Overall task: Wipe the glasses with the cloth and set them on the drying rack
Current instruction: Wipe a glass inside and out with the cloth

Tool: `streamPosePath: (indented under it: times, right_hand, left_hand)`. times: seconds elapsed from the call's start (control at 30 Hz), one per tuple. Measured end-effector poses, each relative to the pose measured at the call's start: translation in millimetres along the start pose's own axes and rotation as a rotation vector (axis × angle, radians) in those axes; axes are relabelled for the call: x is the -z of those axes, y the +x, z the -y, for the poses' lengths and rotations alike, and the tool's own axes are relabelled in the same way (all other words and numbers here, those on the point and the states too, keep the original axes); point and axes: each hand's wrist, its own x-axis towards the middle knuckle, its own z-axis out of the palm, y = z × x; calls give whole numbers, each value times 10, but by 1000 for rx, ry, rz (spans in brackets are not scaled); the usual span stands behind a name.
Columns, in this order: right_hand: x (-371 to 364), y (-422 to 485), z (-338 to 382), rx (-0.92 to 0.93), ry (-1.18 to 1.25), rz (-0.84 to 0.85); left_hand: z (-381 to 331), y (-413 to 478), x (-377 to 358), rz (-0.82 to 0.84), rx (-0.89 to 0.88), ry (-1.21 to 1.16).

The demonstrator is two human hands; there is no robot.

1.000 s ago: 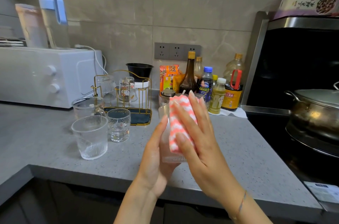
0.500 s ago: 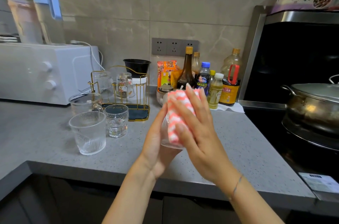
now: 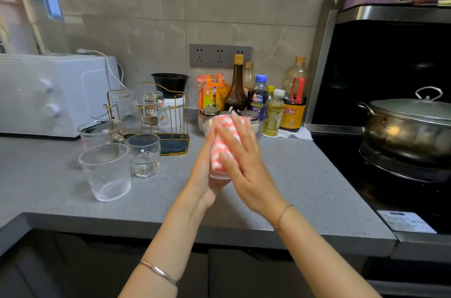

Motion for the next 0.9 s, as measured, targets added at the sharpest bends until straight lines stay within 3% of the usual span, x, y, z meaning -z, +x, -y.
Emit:
streamPosePath:
  times: [0.2, 0.33, 0.5, 0.7, 0.9]
  right_hand:
    - [-107, -348, -10, 20, 3, 95]
    - [-38, -227, -1, 1, -13, 10]
    - [138, 15, -37, -136, 168, -83]
    - [102, -72, 100, -124, 314, -48]
    - [-25, -332, 120, -89, 307, -17]
  left_hand:
    - [-4, 0, 60, 46, 93, -103]
    - [32, -48, 54, 59, 112, -121]
    - [72, -136, 92, 111, 137, -77]
    - [91, -162, 40, 115, 58, -44]
    - [-43, -109, 90, 115, 33, -97]
